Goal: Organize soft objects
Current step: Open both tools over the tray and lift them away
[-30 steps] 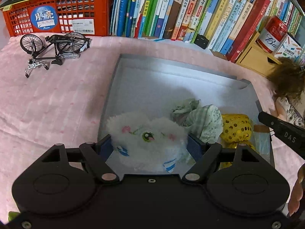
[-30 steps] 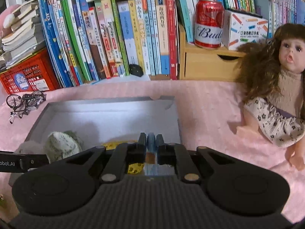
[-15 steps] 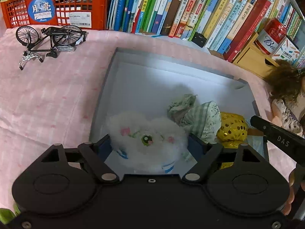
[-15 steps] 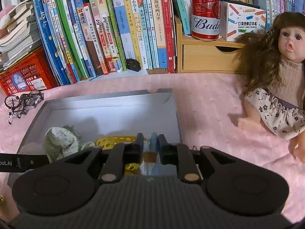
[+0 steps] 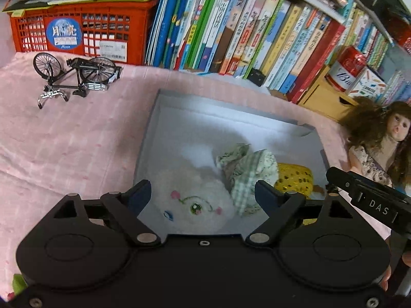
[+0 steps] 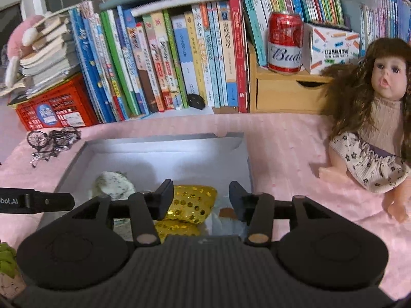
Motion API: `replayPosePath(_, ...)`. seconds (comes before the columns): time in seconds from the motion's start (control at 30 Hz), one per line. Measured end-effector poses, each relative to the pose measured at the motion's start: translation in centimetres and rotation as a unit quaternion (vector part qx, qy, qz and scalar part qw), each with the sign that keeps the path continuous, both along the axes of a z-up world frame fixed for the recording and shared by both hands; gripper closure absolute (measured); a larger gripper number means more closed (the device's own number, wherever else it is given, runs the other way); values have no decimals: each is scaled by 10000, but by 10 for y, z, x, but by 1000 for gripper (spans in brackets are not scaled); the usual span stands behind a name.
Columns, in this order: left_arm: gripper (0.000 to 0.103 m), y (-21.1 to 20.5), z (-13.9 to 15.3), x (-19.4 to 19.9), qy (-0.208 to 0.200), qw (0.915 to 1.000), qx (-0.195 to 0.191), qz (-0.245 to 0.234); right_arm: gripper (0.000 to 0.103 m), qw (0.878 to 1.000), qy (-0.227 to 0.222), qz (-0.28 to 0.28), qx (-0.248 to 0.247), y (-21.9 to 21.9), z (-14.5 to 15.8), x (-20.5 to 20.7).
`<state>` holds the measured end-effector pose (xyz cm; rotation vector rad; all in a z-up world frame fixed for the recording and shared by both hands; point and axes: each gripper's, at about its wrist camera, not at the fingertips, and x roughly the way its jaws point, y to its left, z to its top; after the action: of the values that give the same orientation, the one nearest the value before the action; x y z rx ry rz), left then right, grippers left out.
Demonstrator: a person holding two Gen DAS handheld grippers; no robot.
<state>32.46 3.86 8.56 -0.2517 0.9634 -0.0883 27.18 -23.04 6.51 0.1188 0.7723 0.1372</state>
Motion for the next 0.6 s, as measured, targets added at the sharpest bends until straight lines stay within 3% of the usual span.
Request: replayPosePath(0.6,15,-3,36,-80,-821,9960,51,-346,28,9942,-840,660,-146,3,49,-92)
